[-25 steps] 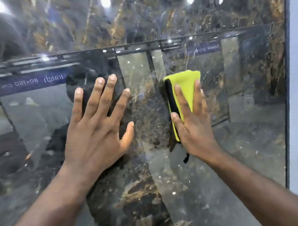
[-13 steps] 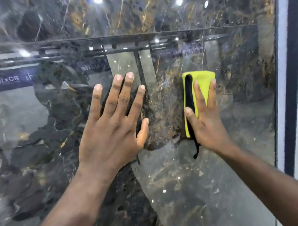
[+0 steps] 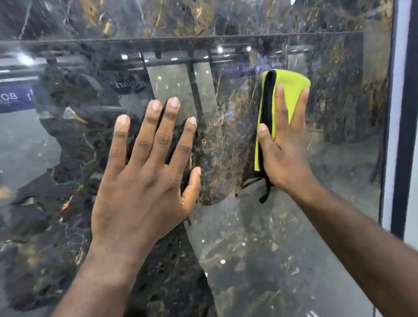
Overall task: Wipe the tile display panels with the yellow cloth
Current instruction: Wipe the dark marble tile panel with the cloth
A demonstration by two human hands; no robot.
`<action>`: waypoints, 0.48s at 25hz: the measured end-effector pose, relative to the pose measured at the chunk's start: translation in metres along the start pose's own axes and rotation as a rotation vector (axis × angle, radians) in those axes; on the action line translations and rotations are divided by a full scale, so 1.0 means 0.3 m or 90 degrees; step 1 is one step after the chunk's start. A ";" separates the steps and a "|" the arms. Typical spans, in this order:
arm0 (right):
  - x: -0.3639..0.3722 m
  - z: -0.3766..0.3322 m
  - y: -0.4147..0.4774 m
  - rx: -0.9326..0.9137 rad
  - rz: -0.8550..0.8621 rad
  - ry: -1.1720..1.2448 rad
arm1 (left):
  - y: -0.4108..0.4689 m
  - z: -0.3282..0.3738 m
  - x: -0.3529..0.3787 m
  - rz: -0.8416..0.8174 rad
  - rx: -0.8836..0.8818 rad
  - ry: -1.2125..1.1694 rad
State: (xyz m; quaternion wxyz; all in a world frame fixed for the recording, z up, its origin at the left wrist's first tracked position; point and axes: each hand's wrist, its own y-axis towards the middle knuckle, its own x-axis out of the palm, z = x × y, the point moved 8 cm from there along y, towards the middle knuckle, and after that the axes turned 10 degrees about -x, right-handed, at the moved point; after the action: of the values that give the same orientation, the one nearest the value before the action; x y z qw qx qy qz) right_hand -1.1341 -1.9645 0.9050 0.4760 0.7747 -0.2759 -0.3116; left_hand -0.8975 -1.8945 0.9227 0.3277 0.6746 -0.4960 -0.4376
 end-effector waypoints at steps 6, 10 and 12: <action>0.043 0.023 -0.219 -0.089 -0.085 0.005 | -0.003 0.003 0.004 0.007 -0.011 0.021; 0.027 -0.024 -0.029 -0.042 0.014 0.018 | 0.000 0.002 0.006 0.002 -0.012 0.025; 0.077 -0.091 -0.111 -0.111 -0.042 0.008 | -0.003 0.002 0.004 0.007 -0.014 0.035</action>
State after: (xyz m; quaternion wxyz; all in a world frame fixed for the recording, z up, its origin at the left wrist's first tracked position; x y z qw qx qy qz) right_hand -1.0942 -1.9525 0.8792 0.5329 0.7411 -0.2188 -0.3449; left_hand -0.8977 -1.8954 0.9214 0.3511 0.6799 -0.4859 -0.4223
